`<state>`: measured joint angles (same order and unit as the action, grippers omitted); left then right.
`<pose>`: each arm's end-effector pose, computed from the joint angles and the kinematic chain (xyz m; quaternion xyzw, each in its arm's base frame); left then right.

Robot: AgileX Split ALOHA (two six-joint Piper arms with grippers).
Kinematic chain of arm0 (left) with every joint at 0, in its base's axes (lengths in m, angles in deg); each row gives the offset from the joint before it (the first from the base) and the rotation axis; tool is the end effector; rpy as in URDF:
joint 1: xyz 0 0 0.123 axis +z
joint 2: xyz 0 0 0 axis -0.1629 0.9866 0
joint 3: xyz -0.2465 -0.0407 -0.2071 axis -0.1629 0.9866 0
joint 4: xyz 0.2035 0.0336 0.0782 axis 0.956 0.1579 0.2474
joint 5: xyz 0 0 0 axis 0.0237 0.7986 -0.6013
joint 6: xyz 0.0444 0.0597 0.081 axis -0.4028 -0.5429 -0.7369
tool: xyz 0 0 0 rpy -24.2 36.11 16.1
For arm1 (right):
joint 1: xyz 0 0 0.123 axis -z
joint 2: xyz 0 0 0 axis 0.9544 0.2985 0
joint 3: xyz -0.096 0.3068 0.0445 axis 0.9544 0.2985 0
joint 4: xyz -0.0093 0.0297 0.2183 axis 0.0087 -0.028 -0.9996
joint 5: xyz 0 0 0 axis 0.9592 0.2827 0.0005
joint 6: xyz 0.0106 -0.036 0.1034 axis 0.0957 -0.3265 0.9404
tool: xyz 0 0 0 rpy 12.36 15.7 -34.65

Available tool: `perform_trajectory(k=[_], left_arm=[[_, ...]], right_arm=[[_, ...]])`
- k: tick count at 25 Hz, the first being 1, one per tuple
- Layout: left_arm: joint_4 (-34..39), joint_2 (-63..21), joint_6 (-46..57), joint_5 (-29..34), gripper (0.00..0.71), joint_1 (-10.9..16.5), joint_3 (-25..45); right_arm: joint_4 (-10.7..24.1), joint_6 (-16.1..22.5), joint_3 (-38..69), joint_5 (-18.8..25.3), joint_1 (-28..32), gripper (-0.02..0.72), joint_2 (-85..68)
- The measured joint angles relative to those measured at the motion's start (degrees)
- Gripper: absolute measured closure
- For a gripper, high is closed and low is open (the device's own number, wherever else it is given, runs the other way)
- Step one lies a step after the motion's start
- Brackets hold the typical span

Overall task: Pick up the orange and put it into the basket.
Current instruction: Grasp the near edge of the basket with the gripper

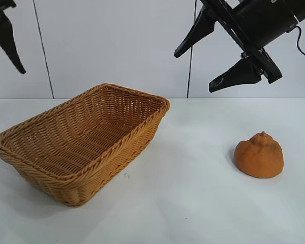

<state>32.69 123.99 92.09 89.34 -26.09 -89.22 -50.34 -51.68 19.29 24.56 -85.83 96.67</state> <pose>0.2241 -0.0746 0.2970 -0.3720 0.8920 -0.1870 0.1762 0.3169 0.1362 0.2912 0.0133 0.9253 0.3444 0.1584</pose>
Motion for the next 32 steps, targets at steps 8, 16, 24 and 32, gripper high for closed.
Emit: perform_trajectory(k=[8, 16, 24, 32], left_arm=[[-0.13, 2.08, 5.46, -4.87, 0.095, 0.0, 4.93], [-0.13, 9.26, 4.97, -7.62, 0.095, 0.0, 4.93], [-0.13, 20.74, 4.69, -16.9, 0.095, 0.0, 4.93], [-0.13, 24.23, 4.69, -18.65, 0.172, 0.0, 4.93]], right_arm=[[0.0, 0.0, 0.0, 0.07, 0.0, 0.156, 0.0], [0.0, 0.0, 0.0, 0.17, 0.0, 0.156, 0.0], [0.0, 0.0, 0.0, 0.17, 0.0, 0.156, 0.0], [0.0, 0.0, 0.0, 0.17, 0.0, 0.156, 0.0]])
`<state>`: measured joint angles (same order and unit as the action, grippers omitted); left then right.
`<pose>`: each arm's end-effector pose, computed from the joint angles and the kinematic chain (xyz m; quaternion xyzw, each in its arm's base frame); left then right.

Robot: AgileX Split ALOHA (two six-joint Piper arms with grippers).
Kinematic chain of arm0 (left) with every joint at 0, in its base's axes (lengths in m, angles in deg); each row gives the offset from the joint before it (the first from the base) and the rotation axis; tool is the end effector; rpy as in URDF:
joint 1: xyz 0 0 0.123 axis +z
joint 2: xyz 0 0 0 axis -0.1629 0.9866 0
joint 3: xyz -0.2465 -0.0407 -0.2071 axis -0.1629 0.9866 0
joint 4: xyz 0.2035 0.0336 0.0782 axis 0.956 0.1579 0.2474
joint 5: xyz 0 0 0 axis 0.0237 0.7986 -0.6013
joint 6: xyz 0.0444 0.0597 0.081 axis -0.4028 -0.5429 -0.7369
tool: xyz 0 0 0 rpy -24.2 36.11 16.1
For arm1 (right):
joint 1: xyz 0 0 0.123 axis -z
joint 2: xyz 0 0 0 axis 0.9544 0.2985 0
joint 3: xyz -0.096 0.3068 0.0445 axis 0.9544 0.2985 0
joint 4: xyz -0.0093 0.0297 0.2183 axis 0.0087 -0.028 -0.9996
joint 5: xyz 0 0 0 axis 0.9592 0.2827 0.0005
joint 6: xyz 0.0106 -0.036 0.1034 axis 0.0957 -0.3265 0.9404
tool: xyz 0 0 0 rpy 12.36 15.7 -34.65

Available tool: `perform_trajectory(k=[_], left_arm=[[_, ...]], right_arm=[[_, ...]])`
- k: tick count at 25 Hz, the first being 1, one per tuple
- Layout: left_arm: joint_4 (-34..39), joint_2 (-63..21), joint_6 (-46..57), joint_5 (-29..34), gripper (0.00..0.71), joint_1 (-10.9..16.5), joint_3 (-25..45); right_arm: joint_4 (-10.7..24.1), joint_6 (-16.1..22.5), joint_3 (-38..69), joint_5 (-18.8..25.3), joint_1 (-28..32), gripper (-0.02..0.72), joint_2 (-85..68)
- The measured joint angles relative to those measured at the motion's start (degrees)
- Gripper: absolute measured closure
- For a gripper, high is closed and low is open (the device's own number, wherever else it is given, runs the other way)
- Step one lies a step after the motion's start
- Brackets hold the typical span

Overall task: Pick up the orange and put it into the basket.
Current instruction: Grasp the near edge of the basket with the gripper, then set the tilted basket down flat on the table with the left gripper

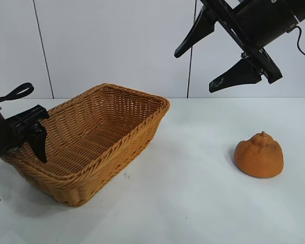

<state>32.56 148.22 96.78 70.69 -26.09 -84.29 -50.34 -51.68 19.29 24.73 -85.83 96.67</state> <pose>0.2861 -0.0901 0.1758 -0.4294 0.8877 -0.1255 0.1091 0.3166 0.1363 0.2911 0.0127 0.9254 0.3447 0.1570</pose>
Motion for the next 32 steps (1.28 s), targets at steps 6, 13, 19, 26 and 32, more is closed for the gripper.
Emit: perform_trajectory(k=[6, 13, 19, 26, 32], left_arm=[[-0.06, 0.0, 0.0, -0.3, 0.553, 0.0, -0.11], [-0.58, 0.05, -4.17, 6.6, 0.62, 0.13, -4.85], [-4.68, 0.71, -21.0, 14.34, 0.622, 2.31, -15.43], [-6.82, 8.39, -37.3, 25.72, 0.622, 4.65, -30.91], [-7.79, 15.19, -48.69, 33.86, 0.622, 4.49, -40.45]], right_arm=[[0.0, 0.0, 0.0, 0.0, 0.0, 0.156, 0.0], [0.69, 0.0, 0.0, 0.0, 0.0, 0.156, 0.0], [1.27, 0.0, 0.0, 0.0, 0.0, 0.156, 0.0], [1.48, 0.0, 0.0, 0.0, 0.0, 0.156, 0.0], [1.52, 0.0, 0.0, 0.0, 0.0, 0.156, 0.0]])
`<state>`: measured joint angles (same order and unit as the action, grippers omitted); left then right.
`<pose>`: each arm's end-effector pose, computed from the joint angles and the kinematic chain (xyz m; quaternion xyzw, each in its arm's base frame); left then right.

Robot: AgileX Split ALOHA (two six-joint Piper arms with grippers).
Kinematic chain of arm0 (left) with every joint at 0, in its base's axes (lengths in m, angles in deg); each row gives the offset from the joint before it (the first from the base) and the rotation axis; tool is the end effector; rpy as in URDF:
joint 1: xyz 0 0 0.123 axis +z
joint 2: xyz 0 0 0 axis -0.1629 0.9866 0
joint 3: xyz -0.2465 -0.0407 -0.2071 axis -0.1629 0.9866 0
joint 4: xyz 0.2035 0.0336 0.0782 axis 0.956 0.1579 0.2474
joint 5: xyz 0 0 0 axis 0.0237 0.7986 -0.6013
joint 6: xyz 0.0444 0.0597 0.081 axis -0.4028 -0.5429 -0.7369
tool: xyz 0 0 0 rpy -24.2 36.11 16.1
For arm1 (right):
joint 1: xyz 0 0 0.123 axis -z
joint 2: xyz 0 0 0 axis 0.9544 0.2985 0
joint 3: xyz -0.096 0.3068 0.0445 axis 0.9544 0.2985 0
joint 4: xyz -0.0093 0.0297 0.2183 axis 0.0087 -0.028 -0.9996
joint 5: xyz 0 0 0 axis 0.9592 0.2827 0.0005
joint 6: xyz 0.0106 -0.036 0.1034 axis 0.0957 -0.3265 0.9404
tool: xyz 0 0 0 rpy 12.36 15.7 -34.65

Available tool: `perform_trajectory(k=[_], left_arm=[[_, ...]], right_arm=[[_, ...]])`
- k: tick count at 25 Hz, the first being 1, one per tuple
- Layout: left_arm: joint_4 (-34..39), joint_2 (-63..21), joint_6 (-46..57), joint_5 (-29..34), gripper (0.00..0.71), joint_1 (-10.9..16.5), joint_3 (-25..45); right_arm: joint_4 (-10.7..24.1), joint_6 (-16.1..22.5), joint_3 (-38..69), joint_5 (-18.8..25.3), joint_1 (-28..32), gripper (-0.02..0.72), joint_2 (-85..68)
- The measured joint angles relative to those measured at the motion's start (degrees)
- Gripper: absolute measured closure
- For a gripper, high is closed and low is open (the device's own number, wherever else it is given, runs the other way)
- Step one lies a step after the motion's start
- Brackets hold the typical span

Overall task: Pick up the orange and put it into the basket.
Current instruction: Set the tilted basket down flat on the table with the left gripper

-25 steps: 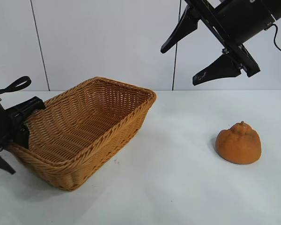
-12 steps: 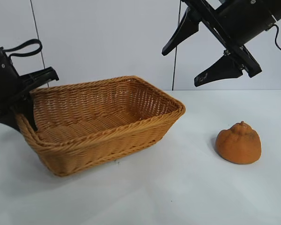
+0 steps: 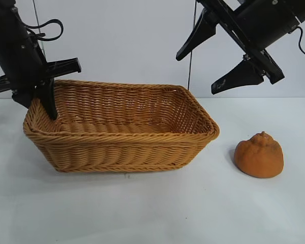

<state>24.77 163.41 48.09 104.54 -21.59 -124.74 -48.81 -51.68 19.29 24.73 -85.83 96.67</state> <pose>0.3971 -0.1077 0.2191 -0.0789 0.9875 -0.1209 0.0632 0.3163 0.1348 0.2897 0.0048 0.9290 0.3346 0.1579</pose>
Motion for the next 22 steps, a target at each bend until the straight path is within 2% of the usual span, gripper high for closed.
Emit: perform_trajectory(k=[13, 14, 16, 19, 22], left_arm=[[-0.82, 5.71, -4.38, -1.87, 0.613, 0.0, -0.97], [-0.82, 5.71, -4.38, -1.93, 0.583, 0.0, -0.97], [-0.82, 5.71, -4.38, -1.99, 0.465, 0.0, -0.97], [-1.32, 5.71, -4.38, -1.37, 0.24, 0.0, -1.25], [-1.26, 5.49, -4.38, 0.51, 0.162, 0.0, -1.44]], right_arm=[[0.11, 0.0, 0.0, 0.0, 0.0, 0.156, 0.0], [0.18, 0.0, 0.0, 0.0, 0.0, 0.156, 0.0], [0.18, 0.0, 0.0, 0.0, 0.0, 0.156, 0.0], [0.38, 0.0, 0.0, 0.0, 0.0, 0.156, 0.0], [0.38, 0.0, 0.0, 0.0, 0.0, 0.156, 0.0]])
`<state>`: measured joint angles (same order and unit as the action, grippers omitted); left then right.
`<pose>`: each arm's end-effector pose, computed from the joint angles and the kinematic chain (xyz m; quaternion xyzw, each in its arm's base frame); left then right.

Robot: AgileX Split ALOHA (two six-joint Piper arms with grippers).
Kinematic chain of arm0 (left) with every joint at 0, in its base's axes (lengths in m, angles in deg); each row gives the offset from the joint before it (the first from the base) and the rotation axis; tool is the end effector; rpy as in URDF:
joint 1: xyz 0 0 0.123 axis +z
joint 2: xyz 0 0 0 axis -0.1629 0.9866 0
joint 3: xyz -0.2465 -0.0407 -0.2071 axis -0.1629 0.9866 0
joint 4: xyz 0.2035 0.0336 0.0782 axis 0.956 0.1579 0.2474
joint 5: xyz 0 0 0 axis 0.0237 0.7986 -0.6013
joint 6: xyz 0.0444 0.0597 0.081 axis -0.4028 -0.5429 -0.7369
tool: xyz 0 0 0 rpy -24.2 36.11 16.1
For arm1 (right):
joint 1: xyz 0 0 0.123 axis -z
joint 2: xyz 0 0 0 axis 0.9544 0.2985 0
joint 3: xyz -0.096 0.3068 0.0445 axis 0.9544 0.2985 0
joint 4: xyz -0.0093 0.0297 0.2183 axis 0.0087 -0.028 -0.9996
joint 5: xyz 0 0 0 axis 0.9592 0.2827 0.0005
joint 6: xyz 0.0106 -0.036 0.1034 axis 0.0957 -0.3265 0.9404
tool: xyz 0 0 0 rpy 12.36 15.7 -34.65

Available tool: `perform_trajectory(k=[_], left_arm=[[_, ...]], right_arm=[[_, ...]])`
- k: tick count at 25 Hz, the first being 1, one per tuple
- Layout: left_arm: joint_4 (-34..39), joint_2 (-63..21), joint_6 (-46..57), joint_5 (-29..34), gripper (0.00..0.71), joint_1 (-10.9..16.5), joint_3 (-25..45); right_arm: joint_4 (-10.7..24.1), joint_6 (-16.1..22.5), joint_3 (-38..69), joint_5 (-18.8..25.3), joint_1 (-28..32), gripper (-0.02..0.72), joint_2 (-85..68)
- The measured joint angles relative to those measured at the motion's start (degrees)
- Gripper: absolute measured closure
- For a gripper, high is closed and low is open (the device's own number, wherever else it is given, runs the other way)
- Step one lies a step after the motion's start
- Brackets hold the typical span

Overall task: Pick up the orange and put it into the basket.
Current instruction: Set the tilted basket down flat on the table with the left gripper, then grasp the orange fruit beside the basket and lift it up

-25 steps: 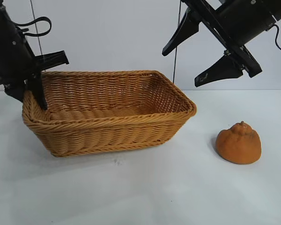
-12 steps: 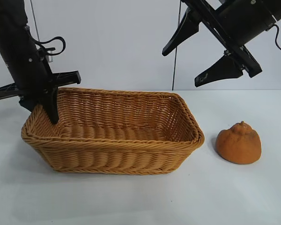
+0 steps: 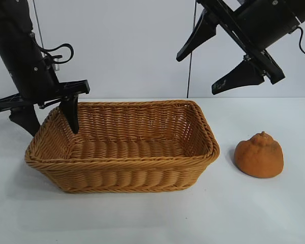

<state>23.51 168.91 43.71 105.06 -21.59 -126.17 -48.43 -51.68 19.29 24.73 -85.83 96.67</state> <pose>0.4078 -0.1121 0.1850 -0.0499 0.9914 -0.1180 0.0273 0.3162 0.1344 0.2893 0.0028 0.9299 0.3321 0.1581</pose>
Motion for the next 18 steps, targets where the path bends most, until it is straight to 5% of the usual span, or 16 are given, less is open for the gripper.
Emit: perform_trajectory(k=[12, 18], left_arm=[[11.31, -9.15, -3.85, 10.79, 0.137, 0.25, -9.97], [13.63, -9.36, -5.01, 13.32, 0.137, 4.79, -14.35]], right_arm=[[0.0, 0.0, 0.0, 0.0, 0.0, 0.156, 0.0], [0.0, 0.0, 0.0, 0.0, 0.0, 0.156, 0.0]])
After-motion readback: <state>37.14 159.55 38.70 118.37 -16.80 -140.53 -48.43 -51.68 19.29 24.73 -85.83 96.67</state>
